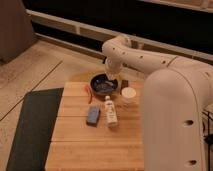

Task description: Push the eraser across the table

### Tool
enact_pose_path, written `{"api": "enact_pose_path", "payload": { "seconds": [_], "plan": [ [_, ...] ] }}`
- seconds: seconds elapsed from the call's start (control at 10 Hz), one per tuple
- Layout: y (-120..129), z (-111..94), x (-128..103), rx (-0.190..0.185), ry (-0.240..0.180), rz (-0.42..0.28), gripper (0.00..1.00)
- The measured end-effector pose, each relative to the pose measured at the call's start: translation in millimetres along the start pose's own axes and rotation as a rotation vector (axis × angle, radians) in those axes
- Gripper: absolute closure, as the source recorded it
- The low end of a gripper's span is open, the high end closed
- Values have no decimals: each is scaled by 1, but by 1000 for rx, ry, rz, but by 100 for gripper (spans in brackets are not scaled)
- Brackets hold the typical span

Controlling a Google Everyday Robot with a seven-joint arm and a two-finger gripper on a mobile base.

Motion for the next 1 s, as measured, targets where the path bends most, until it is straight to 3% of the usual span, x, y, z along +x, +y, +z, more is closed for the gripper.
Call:
{"api": "enact_pose_path", "payload": {
  "seconds": [0.3,0.8,1.0],
  "plan": [
    [-45,0,-12,-68,-55,89,100],
    [-42,4,-13,-71,-54,86,100],
    [-58,19,-20,-54,-64,96,100]
  ]
}}
